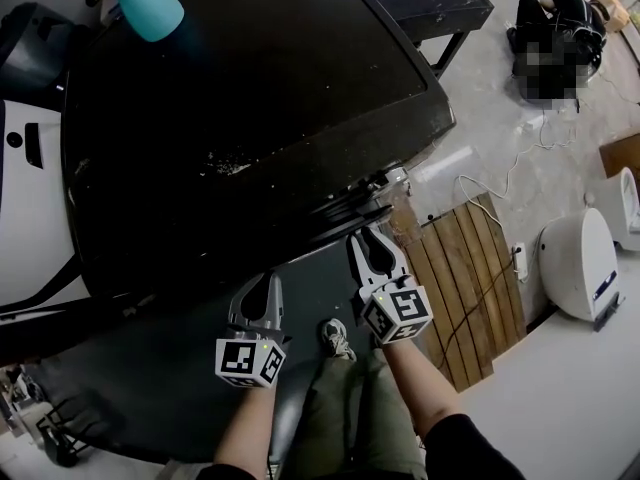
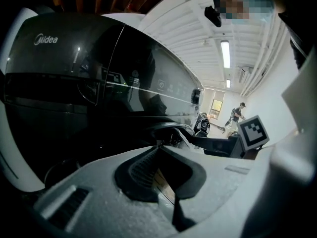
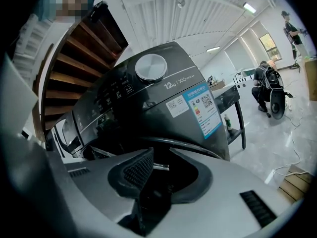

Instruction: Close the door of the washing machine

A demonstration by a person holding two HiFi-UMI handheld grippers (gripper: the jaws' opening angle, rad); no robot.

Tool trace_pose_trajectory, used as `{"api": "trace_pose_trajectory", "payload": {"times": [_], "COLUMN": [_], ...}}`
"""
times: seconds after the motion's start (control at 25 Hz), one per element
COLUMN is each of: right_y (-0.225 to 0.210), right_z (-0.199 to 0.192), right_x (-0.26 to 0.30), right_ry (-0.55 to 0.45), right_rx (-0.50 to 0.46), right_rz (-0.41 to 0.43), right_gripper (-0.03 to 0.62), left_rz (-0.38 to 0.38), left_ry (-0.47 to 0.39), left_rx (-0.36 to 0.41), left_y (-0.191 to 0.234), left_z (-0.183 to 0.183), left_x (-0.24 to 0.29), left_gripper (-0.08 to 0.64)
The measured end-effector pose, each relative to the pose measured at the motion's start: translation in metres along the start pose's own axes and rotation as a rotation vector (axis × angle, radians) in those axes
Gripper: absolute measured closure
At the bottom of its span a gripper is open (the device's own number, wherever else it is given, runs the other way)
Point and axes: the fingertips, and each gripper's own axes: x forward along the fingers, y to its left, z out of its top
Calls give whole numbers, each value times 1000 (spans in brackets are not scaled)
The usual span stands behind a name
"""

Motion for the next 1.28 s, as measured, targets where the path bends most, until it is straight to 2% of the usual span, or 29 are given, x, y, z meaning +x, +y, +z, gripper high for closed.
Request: {"api": "trace_pose_trajectory", "payload": {"times": [0.36, 0.52, 0.72, 0.84, 0.96, 1.28], "right_y": [2, -1, -3, -8, 1, 25], "right_z": [5, 1, 1, 14, 28, 80], "right_x": [5, 5, 1, -18, -46, -120], "right_ry": [-14, -28, 1, 6, 1, -21], "right_rx": [8, -4, 5, -4, -43, -134], "right_rz": [1, 10, -6, -49, -44, -24], "right_gripper": [514, 514, 511, 523, 540, 555], "left_rz": [-4, -29, -77, -103, -112, -65], "left_ry": [-12, 7, -3, -23, -41, -106], "left_rx": [4, -4, -13, -11, -8, -18], "left_y": [1, -3, -17, -35, -50, -86], "left_z": [-1, -4, -2, 5, 14, 43], "left_x": [2, 9, 10, 2, -15, -76], "left_gripper": [552, 554, 554, 554, 554, 554]}}
